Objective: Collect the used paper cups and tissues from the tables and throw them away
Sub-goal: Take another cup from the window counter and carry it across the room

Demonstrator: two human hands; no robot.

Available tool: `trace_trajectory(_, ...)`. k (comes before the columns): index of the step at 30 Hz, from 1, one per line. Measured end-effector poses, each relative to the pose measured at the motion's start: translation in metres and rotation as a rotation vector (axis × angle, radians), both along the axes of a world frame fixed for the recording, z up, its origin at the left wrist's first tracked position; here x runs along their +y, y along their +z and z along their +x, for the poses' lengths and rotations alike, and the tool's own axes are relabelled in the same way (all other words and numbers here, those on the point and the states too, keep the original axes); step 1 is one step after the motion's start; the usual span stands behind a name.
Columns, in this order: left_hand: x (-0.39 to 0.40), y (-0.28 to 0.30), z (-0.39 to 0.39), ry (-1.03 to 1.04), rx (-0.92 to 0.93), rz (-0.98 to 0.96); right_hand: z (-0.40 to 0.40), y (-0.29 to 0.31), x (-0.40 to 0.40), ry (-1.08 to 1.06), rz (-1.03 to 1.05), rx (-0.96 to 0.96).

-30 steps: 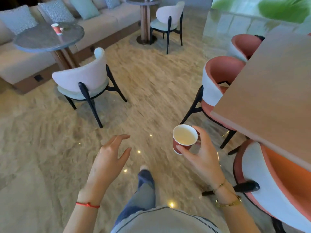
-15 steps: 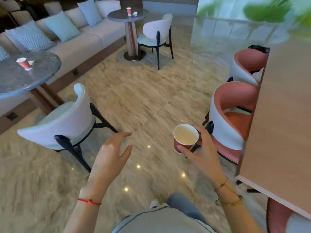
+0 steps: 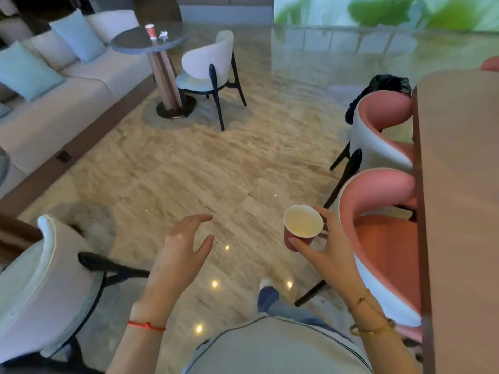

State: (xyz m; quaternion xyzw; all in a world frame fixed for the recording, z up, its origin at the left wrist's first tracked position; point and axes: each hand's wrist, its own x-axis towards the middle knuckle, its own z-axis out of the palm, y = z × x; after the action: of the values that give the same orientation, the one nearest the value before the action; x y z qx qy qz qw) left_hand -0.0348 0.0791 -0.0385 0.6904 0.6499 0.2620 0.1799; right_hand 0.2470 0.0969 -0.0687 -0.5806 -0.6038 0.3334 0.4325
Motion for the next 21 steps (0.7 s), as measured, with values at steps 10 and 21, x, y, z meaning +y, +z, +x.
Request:
trace_trajectory(10, 0.265, 0.022, 0.041, -0.043, -0.023, 0.019, 0.036, 0.023, 0.249, -0.048, 0.035, -0.081)
trace_trajectory(21, 0.564, -0.001, 0.09, -0.22, -0.001, 0.014, 0.077, 0.003, 0.499, -0.202, 0.024, -0.075)
